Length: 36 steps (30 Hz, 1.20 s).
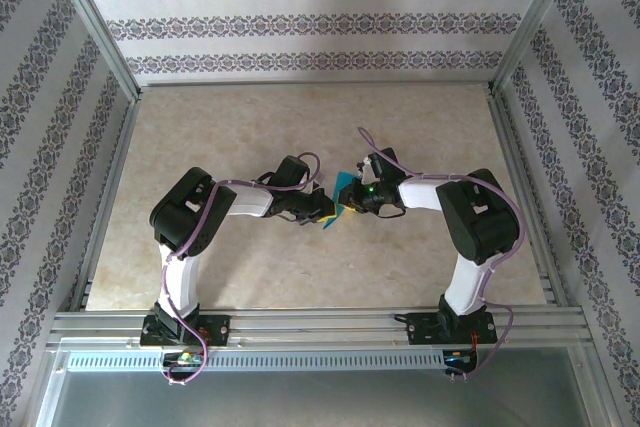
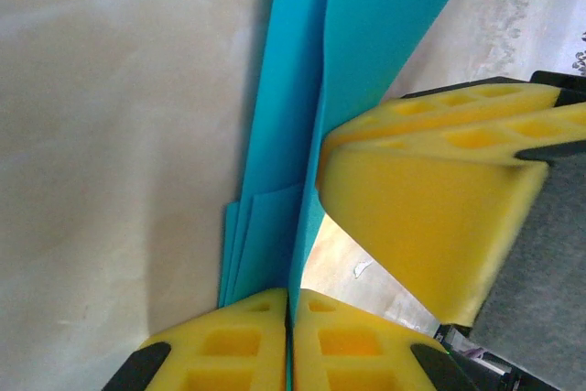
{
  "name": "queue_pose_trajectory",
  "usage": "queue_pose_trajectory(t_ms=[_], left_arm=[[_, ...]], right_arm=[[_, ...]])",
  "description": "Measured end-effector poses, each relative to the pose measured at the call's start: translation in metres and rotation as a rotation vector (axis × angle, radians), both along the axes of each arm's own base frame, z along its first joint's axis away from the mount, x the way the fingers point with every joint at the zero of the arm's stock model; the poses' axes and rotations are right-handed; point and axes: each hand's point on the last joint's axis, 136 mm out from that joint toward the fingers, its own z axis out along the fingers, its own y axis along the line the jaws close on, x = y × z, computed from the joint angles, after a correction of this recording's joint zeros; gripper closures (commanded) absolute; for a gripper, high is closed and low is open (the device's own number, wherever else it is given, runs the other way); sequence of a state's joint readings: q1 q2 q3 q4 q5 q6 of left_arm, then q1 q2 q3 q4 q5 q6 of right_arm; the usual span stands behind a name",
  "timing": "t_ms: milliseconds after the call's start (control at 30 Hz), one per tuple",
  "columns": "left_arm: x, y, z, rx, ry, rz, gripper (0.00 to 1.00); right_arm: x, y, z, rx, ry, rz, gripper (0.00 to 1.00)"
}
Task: Fold a paper plane with a square sheet of paper (pick it up from the middle)
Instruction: Fold the wing for the fifth time at the center of the table.
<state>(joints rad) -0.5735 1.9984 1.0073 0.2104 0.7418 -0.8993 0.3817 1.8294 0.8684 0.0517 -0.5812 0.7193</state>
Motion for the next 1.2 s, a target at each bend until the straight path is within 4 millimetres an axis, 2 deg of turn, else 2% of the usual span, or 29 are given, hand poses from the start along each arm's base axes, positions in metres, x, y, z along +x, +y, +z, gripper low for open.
queue_pose_trajectory(t_ms=[367, 867, 1200], left_arm=[[0.0, 0.0, 0.0, -0.004, 0.002, -0.002, 0.88], [-0.005, 0.008, 0.005, 0.032, 0.025, 0.011, 0.77], [-0.008, 0.011, 0.021, 0.033, 0.029, 0.017, 0.76]], right_arm=[[0.0, -0.001, -0.001, -0.003, 0.01, -0.01, 0.82], [-0.001, 0.006, 0.001, 0.017, 0.012, 0.044, 0.8], [-0.002, 0.008, 0.001, 0.022, 0.013, 0.061, 0.8]])
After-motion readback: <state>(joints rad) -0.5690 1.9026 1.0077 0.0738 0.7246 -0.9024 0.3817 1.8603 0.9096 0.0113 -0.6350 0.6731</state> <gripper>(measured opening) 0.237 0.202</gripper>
